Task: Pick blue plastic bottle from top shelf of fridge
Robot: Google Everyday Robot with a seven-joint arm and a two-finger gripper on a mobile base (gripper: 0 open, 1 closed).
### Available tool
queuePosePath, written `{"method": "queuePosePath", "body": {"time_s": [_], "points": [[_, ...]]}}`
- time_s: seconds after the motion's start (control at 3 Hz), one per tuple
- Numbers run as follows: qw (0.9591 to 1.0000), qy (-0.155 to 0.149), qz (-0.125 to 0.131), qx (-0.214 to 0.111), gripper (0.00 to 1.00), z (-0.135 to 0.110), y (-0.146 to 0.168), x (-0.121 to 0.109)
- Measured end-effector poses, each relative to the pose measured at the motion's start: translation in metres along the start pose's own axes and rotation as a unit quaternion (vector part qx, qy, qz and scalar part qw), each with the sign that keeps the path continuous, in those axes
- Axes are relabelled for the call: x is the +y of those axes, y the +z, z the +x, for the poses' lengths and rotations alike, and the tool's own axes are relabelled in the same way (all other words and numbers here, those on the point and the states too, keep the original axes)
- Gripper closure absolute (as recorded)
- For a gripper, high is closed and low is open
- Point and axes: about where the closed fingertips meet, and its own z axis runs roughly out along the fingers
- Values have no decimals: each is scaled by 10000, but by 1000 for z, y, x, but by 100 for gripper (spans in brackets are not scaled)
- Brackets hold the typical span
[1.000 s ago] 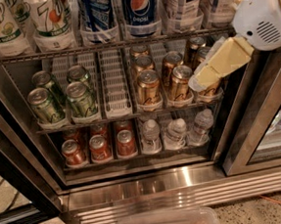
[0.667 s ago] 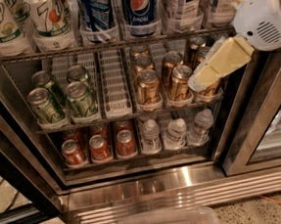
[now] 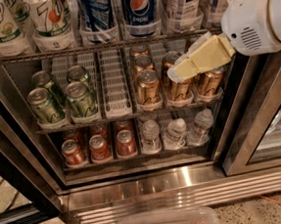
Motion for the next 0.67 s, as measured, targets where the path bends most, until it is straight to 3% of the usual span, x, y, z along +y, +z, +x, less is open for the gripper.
{"method": "queuePosePath", "body": {"time_s": [0.33, 0.67], "points": [[9980, 314, 186, -525, 0, -16, 2, -6], [9950, 491, 287, -823, 0, -27, 2, -10]]}}
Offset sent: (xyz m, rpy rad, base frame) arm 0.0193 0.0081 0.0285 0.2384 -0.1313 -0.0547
